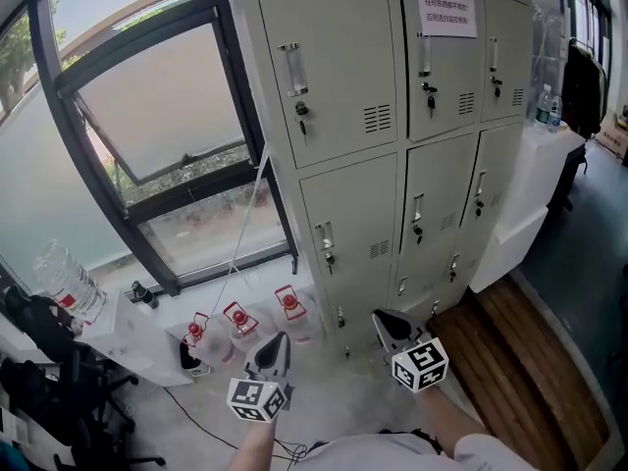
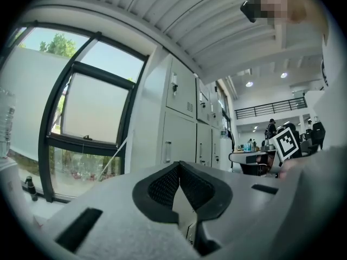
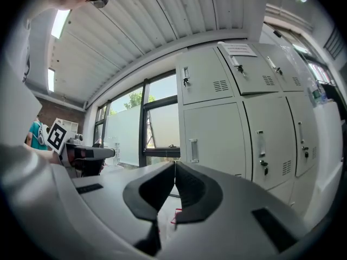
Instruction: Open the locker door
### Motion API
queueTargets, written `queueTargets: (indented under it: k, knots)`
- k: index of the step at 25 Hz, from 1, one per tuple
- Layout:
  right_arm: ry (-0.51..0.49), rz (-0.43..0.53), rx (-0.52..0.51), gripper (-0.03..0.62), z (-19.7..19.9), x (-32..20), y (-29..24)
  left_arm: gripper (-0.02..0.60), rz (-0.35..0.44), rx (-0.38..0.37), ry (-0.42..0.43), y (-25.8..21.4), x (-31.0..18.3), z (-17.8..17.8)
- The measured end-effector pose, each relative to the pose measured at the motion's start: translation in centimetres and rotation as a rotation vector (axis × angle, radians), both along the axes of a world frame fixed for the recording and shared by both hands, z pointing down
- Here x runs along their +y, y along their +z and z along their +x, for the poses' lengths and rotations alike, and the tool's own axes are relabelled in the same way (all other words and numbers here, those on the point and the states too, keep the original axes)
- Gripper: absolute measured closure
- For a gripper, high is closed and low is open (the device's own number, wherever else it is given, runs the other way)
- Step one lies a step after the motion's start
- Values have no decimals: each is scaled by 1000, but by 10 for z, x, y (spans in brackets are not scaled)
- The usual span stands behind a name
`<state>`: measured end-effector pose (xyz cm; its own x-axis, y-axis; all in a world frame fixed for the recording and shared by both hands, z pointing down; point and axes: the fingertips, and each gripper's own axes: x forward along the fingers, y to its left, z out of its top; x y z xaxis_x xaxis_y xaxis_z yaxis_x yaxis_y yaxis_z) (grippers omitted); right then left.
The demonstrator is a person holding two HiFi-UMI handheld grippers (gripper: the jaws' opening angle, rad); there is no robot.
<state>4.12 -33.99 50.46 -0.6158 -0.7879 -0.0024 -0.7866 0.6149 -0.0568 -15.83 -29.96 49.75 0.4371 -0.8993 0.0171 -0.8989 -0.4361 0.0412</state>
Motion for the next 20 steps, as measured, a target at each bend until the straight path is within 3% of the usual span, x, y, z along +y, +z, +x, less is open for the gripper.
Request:
queueTargets:
  k: [10, 11, 12, 16, 20]
  knots:
    - [-55, 14, 0, 574, -38, -56, -57, 572, 20, -16, 60, -27, -60, -35]
    - [-72, 8, -7, 509, -40, -62, -66, 572, 22, -20, 65, -29, -64, -36]
    - [-90, 6, -7, 379, -43, -67, -75, 572, 22, -23, 70, -31, -66, -37]
    - [-138, 49, 17, 350, -51, -83, -121, 572, 14, -31, 79, -32, -74, -40]
    - [-203, 82, -32, 350, -60, -93, -175, 572, -2, -32, 74, -32, -80, -47]
